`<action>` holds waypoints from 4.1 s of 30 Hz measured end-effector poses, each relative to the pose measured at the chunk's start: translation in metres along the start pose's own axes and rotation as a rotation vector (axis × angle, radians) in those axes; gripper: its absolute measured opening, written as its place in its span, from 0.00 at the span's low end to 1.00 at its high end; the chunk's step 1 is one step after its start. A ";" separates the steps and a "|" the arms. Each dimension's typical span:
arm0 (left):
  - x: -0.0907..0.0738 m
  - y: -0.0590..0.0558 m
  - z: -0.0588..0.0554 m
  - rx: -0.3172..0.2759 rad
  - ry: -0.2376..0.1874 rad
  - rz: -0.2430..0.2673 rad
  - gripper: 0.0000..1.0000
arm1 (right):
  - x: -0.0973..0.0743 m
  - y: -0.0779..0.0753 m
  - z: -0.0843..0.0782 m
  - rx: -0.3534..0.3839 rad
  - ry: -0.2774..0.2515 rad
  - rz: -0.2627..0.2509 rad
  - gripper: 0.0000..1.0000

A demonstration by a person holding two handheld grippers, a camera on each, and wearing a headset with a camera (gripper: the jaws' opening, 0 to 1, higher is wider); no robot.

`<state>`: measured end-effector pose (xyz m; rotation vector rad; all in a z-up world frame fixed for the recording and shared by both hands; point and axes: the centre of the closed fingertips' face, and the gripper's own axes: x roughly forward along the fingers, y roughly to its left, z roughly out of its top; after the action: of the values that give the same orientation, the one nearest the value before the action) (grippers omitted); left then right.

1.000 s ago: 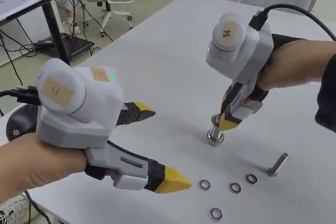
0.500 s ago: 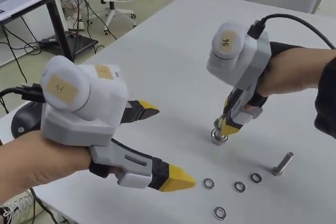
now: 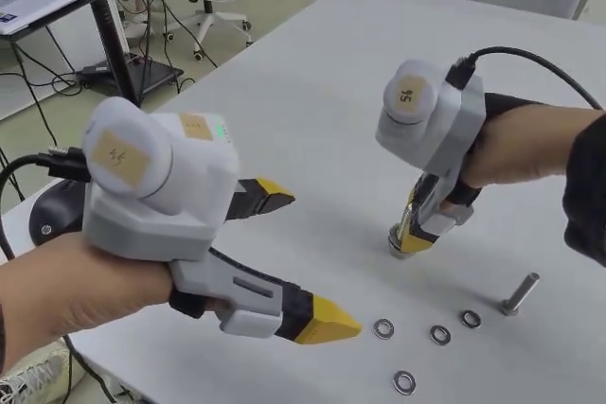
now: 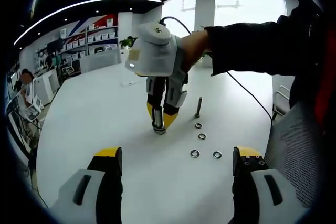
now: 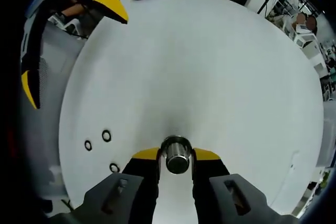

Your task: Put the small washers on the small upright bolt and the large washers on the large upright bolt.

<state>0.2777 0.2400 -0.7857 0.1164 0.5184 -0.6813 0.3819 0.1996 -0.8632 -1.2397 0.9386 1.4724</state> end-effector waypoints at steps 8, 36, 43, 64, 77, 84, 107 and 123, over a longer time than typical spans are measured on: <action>-0.001 0.001 0.000 -0.003 0.001 0.000 0.87 | 0.000 0.001 0.000 0.006 -0.002 0.005 0.24; -0.003 -0.001 0.002 0.007 0.005 -0.009 0.87 | -0.023 -0.006 -0.006 0.035 -0.042 -0.033 0.30; -0.003 -0.003 0.003 0.013 0.004 -0.013 0.87 | -0.032 -0.005 -0.019 0.064 -0.046 -0.050 0.30; -0.006 -0.009 0.012 0.060 0.009 -0.025 0.86 | -0.061 0.030 -0.028 0.092 -0.102 -0.090 0.30; -0.006 -0.009 0.024 0.096 0.006 -0.032 0.86 | -0.076 0.045 -0.030 0.093 -0.131 -0.098 0.30; -0.005 -0.009 0.029 0.110 0.000 -0.037 0.86 | -0.075 0.054 -0.035 0.089 -0.123 -0.100 0.29; 0.012 -0.022 0.031 0.116 -0.006 -0.087 0.86 | -0.050 0.082 -0.061 0.144 -0.097 -0.051 0.28; 0.017 -0.032 0.022 0.102 0.000 -0.115 0.86 | -0.027 0.079 -0.064 0.167 -0.082 -0.045 0.25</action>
<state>0.2780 0.2000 -0.7731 0.1830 0.4929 -0.8204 0.3215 0.1148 -0.8504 -1.0648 0.9528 1.3703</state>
